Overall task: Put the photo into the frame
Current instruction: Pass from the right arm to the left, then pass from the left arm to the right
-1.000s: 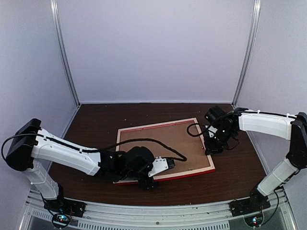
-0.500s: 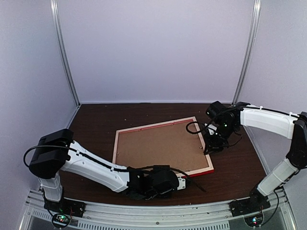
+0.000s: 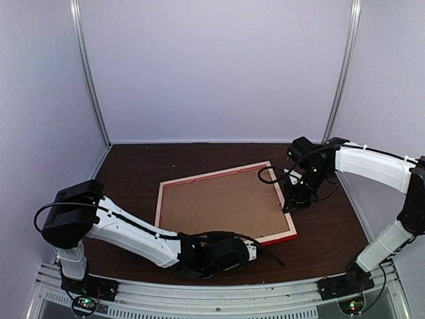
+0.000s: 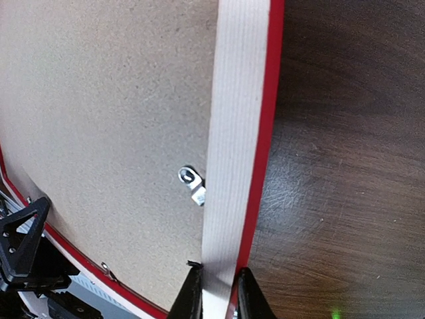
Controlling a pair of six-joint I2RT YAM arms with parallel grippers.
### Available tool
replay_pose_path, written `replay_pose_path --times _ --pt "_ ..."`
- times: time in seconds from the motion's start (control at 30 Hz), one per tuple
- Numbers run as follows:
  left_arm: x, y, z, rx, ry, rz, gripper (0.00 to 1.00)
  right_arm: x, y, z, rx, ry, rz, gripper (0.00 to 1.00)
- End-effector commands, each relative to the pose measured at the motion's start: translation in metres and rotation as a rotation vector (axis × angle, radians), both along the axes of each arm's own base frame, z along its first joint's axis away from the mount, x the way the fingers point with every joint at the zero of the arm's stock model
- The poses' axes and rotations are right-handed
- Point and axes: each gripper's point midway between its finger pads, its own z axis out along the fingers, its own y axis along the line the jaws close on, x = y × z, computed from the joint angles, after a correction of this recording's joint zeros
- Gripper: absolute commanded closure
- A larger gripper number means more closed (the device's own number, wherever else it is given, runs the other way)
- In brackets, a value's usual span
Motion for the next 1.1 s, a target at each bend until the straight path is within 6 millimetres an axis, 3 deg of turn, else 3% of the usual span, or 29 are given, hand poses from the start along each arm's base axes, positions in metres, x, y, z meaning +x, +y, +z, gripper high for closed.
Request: replay_pose_path --times 0.0,0.27,0.43,0.7,0.9,1.07 --pt "0.011 -0.004 0.022 -0.071 -0.047 0.050 0.46 0.001 0.011 0.018 0.063 -0.030 0.050 1.00" --pt "0.013 -0.001 0.040 -0.100 -0.066 0.058 0.56 0.002 0.006 0.009 0.044 -0.015 0.048 0.93" --pt "0.015 0.000 0.050 -0.099 -0.085 0.060 0.65 0.004 0.003 0.018 0.047 -0.034 0.042 0.82" --pt "0.015 0.007 0.098 -0.121 -0.094 0.063 0.85 0.018 -0.013 0.066 0.067 -0.150 0.003 0.65" --pt "0.013 0.014 0.157 -0.115 -0.106 0.034 1.00 0.035 -0.024 0.120 0.081 -0.316 -0.020 0.55" --pt "0.017 0.017 0.209 -0.143 -0.073 0.010 1.00 0.045 -0.029 0.153 0.123 -0.424 -0.046 0.50"
